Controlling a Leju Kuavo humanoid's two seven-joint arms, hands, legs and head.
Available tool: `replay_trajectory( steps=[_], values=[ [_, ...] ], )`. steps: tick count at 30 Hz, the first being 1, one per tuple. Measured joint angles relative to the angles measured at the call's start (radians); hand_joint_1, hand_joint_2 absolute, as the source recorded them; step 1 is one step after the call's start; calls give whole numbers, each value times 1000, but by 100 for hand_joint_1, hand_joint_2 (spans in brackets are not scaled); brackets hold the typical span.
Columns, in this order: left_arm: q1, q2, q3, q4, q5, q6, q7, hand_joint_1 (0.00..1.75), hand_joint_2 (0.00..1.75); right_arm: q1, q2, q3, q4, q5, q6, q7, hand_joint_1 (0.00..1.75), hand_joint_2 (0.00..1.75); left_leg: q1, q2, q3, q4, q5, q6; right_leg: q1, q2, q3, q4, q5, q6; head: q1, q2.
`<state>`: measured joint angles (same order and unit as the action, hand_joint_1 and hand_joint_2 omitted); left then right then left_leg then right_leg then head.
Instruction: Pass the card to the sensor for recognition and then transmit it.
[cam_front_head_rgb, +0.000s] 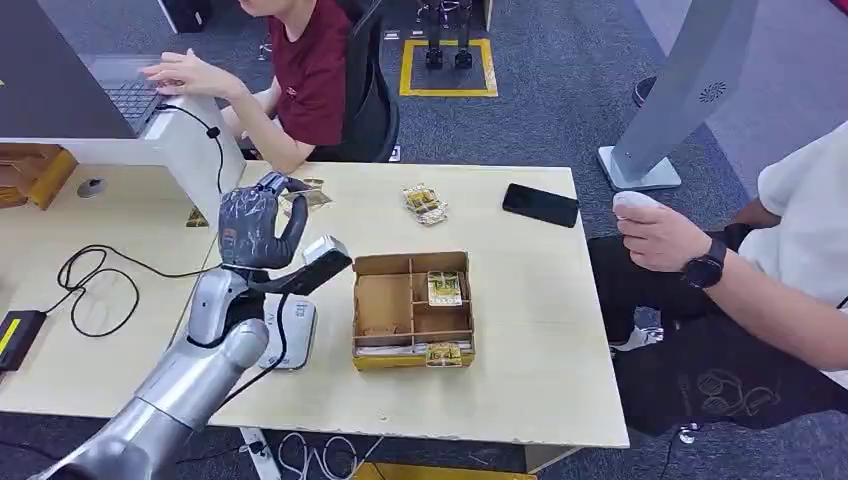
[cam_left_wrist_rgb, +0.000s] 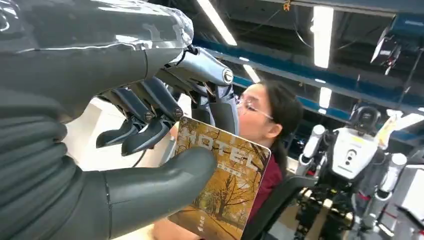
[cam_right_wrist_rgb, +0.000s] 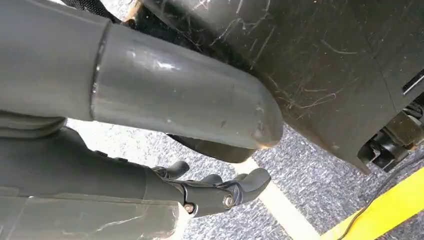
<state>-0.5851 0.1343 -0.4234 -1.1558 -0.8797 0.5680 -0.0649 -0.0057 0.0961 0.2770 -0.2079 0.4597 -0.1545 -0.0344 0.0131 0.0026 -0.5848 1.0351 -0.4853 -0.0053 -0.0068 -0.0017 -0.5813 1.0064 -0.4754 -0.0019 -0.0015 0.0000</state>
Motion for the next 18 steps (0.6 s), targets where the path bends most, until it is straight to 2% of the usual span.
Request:
replay_trajectory(
  steps=[6,18],
  values=[
    [-13,-4,14,57,-30,0,31,175,175,1,-2,5,0,1,0,2,0,0,0,0,0,0,0,0,0,0,0,0,0,0,0,0],
    [-26,-1,48,112,-19,2,26,175,175,9,-6,23,0,1,-4,-10,0,0,0,0,0,0,0,0,0,0,0,0,0,0,0,0]
  ],
)
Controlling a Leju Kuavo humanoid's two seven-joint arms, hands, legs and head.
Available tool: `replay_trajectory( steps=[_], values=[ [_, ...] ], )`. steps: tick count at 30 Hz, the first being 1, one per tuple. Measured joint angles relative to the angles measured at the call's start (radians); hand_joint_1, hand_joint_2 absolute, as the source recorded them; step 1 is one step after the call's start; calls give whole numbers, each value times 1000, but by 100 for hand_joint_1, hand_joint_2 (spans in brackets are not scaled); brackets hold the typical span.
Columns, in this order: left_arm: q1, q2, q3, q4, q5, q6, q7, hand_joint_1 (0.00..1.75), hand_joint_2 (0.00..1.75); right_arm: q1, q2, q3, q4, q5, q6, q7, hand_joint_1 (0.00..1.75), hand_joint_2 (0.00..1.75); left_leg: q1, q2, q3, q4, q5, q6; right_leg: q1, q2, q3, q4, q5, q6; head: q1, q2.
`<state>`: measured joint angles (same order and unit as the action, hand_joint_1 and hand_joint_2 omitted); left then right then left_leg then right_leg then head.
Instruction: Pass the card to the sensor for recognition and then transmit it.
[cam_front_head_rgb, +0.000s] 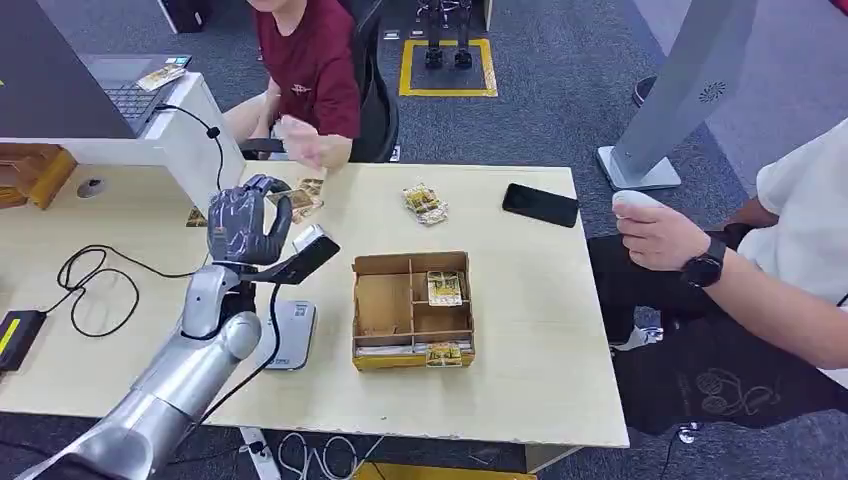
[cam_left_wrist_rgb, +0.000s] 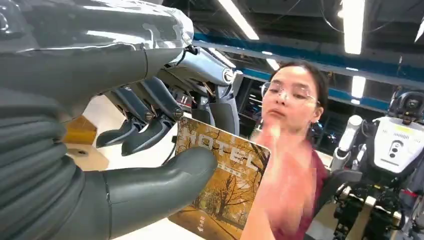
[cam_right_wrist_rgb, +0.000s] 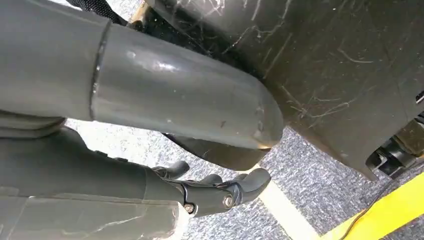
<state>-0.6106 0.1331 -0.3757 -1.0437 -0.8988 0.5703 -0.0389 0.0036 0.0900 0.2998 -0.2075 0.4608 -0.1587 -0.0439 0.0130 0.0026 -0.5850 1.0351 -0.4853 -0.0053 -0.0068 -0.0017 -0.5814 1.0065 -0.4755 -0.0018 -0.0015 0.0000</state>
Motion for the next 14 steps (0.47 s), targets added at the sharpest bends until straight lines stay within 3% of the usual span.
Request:
replay_trajectory(
  steps=[14],
  values=[
    [-1,3,13,10,0,0,-2,175,175,3,-2,2,0,1,-3,-6,0,0,0,0,0,0,0,0,0,0,0,0,0,0,0,0]
  ],
)
